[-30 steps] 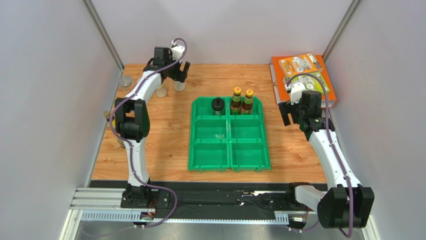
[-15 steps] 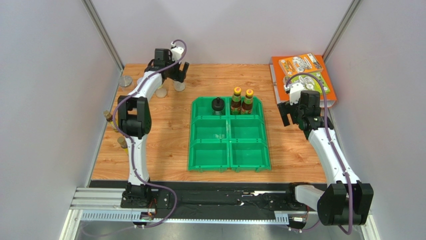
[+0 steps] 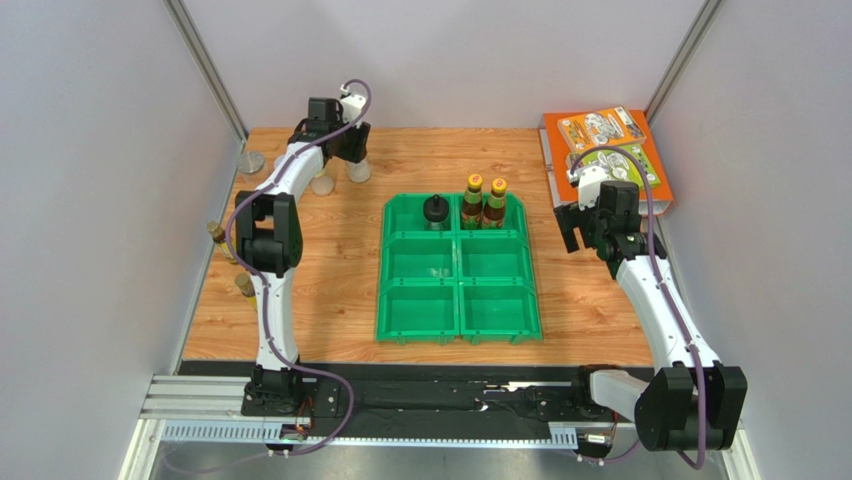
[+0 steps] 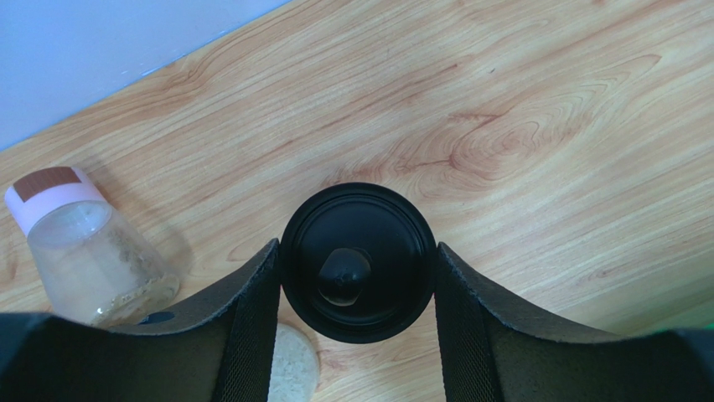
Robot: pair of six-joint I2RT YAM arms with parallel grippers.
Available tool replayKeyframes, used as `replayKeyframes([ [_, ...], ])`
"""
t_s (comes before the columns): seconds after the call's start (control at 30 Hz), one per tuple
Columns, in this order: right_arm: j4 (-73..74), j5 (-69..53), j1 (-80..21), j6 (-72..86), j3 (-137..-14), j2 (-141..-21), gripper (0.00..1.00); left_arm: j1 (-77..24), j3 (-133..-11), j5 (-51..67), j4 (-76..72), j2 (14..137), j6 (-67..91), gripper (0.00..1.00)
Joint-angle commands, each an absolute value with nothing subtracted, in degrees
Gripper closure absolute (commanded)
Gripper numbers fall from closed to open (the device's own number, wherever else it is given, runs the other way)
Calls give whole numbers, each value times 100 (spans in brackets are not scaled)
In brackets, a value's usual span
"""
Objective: Organize the condiment bottles
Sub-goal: Pick up the bottle from the center of the board.
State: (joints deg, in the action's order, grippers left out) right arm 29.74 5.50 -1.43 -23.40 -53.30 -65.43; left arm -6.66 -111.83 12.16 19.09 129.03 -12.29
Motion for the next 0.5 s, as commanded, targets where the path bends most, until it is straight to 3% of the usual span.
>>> replayKeyframes([
  [0.0, 2865, 571, -167, -2320, -5528, -6495, 5, -624, -11434, 1441, 2056, 12824, -1204, 79],
  [0.03, 2874, 571, -167, -2320, -5520, -6495, 5, -615, -11452, 1476, 2091, 12771, -1204, 99],
  [0.47, 2883, 554, -167, -2312, -5537, -6442, 5, -668, -11470, 2600, 2926, 11585, -1142, 100],
])
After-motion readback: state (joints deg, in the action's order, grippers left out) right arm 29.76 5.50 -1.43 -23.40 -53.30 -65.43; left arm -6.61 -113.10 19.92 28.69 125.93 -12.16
